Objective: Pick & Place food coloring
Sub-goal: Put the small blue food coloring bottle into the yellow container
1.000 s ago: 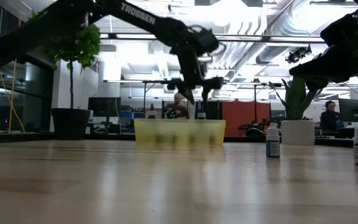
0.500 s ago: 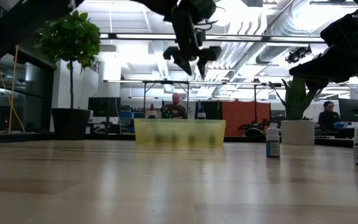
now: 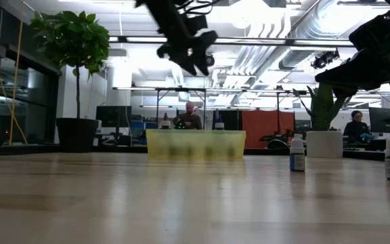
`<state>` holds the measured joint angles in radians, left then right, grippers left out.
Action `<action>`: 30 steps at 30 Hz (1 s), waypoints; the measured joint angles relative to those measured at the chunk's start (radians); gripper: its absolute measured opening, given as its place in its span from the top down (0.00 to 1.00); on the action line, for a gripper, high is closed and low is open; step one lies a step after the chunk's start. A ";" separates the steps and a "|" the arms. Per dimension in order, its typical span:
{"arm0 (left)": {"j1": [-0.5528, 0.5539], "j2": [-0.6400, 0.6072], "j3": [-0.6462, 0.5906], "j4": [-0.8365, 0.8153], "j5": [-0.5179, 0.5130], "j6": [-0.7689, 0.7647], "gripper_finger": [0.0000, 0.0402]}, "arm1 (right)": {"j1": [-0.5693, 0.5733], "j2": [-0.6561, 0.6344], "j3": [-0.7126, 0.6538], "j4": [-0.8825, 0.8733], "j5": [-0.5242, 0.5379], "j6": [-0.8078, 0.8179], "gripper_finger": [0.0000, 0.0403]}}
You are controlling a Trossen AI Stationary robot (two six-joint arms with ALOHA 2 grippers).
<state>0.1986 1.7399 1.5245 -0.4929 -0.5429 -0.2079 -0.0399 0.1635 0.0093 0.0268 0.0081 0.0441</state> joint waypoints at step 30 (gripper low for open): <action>-0.325 0.246 -0.038 0.190 0.688 0.535 0.49 | 0.000 0.014 0.000 0.002 0.000 0.000 1.00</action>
<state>-0.1260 1.9859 1.4860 -0.3033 0.1453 0.3268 -0.0399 0.1772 0.0093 0.0290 0.0082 0.0441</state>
